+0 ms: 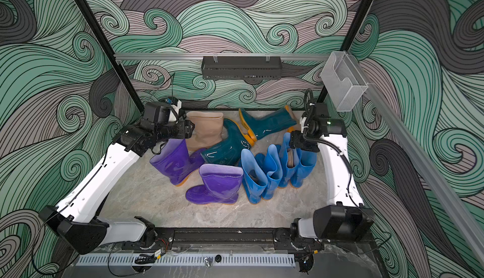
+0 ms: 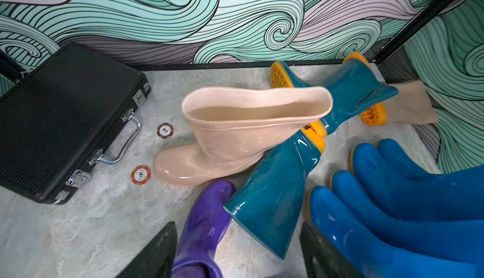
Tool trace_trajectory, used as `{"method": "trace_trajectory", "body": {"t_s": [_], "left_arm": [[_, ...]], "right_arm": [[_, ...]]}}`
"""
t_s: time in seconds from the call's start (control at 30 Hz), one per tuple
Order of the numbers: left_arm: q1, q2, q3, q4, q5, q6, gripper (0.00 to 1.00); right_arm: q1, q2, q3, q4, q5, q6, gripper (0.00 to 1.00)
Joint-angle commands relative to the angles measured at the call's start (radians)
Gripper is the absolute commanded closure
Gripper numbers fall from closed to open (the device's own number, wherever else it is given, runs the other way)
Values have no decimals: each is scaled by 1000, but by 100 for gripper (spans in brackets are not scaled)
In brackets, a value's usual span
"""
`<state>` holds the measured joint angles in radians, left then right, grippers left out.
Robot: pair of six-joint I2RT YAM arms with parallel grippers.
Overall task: Match and arrange rain boots in pairs
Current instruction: Move a pair of rain boots to the center of the board, then adjust the rain boot at the center of the board.
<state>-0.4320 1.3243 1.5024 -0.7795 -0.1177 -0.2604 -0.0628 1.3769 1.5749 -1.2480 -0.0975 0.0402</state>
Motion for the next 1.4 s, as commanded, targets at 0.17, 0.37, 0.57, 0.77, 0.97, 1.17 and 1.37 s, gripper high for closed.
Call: {"method": "trace_trajectory", "body": {"t_s": [0.17,0.37,0.57,0.77,0.97,1.17,1.37], "left_arm": [[30,-17,12,-121,-121,184,15],[88,87,79,-84,-22,283,13],[123,222,192,-55,85,264,13],[143,168,205,-85,100,197,13],[160,31,100,-110,112,142,13],[164,-51,28,-195,107,119,13],[165,-76,12,-269,94,100,13]], "right_arm": [[114,-73,184,-80,143,16,16],[267,-31,283,-77,200,56,9],[422,13,291,13,198,35,7],[559,177,336,190,84,-126,2],[611,439,533,279,-27,-229,1],[636,660,723,341,-107,-289,1],[647,829,867,362,-203,-305,1]]}}
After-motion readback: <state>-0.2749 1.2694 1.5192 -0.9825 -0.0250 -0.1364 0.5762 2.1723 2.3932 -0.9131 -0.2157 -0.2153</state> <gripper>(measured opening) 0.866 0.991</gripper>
